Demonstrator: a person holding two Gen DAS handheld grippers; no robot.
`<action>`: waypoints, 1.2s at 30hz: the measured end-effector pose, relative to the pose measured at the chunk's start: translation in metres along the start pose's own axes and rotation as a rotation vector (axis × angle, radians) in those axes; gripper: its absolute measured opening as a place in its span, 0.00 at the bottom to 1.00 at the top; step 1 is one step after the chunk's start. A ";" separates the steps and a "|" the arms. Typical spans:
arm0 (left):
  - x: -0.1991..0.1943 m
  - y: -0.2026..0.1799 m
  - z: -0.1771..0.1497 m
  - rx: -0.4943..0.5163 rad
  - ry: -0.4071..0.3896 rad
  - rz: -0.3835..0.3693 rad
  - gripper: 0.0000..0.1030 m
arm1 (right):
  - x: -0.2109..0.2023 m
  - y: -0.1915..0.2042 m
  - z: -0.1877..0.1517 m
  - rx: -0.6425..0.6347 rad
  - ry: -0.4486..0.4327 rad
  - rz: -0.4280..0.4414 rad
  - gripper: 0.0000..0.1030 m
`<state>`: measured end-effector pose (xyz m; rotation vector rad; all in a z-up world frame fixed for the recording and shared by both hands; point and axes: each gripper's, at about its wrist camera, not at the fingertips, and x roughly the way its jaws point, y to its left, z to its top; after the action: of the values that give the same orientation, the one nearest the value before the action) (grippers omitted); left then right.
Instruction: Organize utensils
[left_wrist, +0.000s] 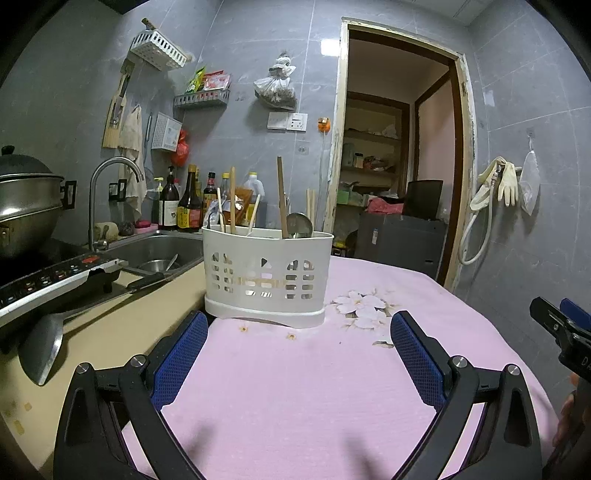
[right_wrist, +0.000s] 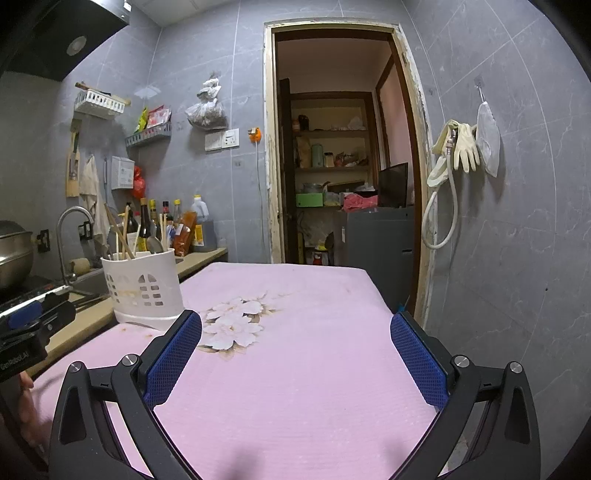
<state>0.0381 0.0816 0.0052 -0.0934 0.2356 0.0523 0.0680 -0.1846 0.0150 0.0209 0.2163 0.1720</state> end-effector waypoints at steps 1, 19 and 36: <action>0.000 0.000 0.000 0.001 -0.002 0.001 0.94 | 0.000 0.000 0.000 0.001 -0.001 0.001 1.00; 0.000 0.001 0.001 -0.006 0.003 -0.003 0.94 | -0.003 -0.001 0.002 0.012 -0.006 -0.002 1.00; 0.000 0.001 -0.001 -0.006 0.004 -0.007 0.94 | -0.003 -0.002 0.003 0.011 -0.004 0.000 1.00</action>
<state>0.0382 0.0827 0.0044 -0.0998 0.2394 0.0456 0.0657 -0.1869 0.0182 0.0324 0.2136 0.1710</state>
